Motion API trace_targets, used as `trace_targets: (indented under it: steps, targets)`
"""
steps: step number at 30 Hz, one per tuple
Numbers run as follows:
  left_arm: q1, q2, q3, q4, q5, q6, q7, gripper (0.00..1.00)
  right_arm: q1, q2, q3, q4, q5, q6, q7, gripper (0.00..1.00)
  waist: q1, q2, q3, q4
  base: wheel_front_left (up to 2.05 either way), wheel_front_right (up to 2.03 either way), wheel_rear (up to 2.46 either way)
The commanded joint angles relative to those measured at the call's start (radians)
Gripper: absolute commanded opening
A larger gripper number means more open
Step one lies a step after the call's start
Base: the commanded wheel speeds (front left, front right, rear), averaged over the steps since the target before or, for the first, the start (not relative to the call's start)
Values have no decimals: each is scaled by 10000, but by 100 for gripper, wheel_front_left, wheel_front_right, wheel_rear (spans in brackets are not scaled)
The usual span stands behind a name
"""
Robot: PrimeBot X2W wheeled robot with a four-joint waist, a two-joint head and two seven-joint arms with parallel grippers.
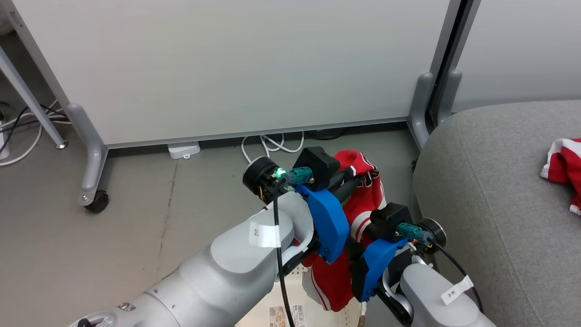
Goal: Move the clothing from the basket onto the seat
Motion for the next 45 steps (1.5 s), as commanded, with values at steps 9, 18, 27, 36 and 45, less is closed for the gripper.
trace_targets:
  steps: [9, 18, 27, 36, 45]
  targets:
    - [117, -3, -29, 169, 15, 20, -84, 0, -256, 17, -60, 189, 8, 1, -105, 0, 0, 0, -20, -97, 0, 0, 0]
    - [135, -3, -29, 317, -25, 31, -116, 0, -87, 18, -161, 64, -109, 1, -111, 0, 0, 0, -61, -200, 0, 0, 0]
    - [93, -3, -29, 427, -110, 51, -182, 0, 55, 19, -206, 4, -238, 1, -112, 0, 0, 0, -82, -261, 0, 0, 0]
    - [161, -3, -29, 451, -92, 50, -188, 0, 113, 19, -106, 38, -191, 1, -111, 0, 0, 0, -108, -320, 0, 0, 0]
    - [182, -3, -29, 480, -33, 134, -336, 100, 94, 18, -45, 38, -156, 1, -110, 0, 0, 0, -128, -344, 0, 0, 0]
